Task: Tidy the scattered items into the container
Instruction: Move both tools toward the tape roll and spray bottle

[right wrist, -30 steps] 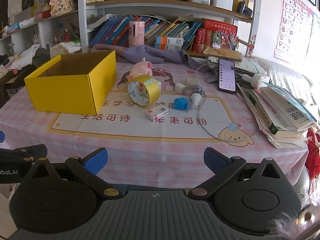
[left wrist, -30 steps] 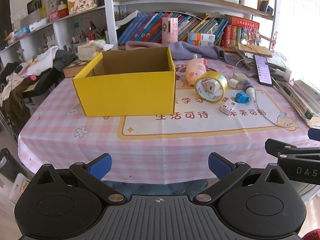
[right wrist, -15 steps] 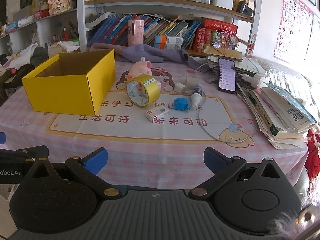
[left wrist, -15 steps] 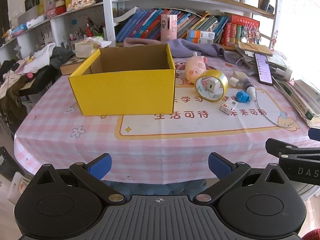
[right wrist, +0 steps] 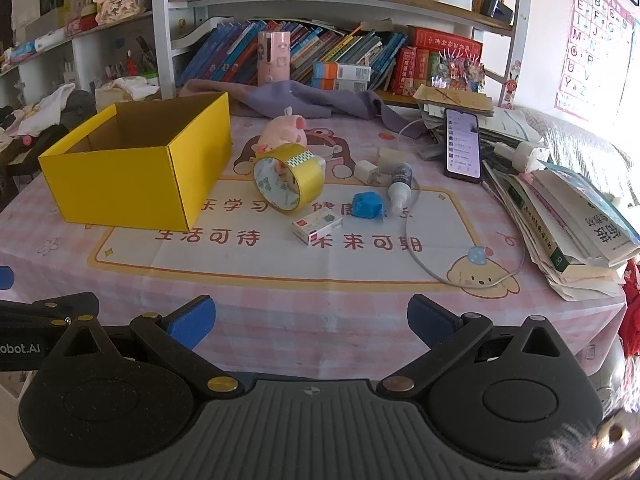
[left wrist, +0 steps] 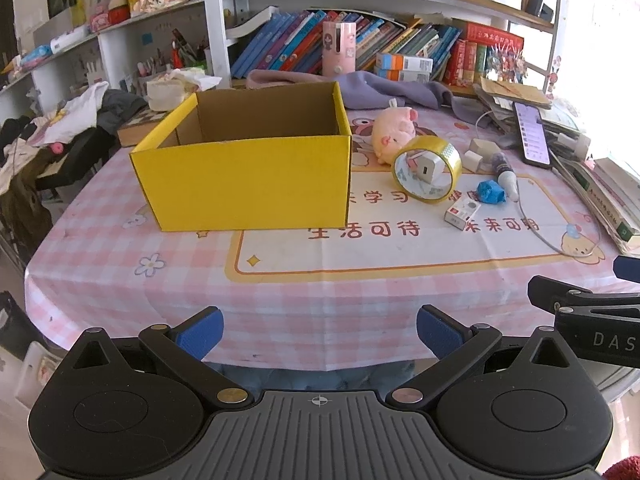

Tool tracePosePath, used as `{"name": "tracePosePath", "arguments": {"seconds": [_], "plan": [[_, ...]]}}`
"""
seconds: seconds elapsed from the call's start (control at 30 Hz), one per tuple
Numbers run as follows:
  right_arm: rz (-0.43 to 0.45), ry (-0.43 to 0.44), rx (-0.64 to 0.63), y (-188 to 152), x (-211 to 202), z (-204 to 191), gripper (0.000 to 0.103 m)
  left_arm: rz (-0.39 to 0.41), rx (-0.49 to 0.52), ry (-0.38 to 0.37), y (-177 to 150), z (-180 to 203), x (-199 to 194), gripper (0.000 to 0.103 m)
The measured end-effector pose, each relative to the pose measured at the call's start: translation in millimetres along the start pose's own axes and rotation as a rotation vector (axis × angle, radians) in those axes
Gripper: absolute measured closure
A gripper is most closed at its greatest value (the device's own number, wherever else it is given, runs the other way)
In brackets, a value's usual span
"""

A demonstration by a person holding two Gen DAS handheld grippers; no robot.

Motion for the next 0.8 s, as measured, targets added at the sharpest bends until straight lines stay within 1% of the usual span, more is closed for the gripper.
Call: {"name": "tracePosePath", "arguments": {"seconds": [0.23,0.3,0.37,0.47,0.8], "plan": [[0.009,-0.005,0.013,4,3,7,0.0,-0.004,0.018,-0.01,4,6,5,0.0],[0.042,-0.008,0.026,8,-1,11,0.0,0.016,0.027,-0.019,7,9,4,0.0],[0.099,-0.009,0.032,13,-8,15,0.0,0.046,0.037,-0.024,11,12,1,0.0],[0.133,-0.022,0.024,17,-11,17,0.0,0.068,0.052,-0.025,16,17,1,0.0],[0.116,-0.05,-0.005,27,3,26,0.0,0.101,0.064,-0.062,36,31,11,0.0]]}}
Point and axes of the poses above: each gripper's, at about its wrist camera, not at the fingertips, and x roughly the way its jaws point, z to its right, y to its top, the point moved 5 cm from there along x, roughly the way its jaws point, and after that the axes turned 7 degrees about -z, right-handed, at the moved point
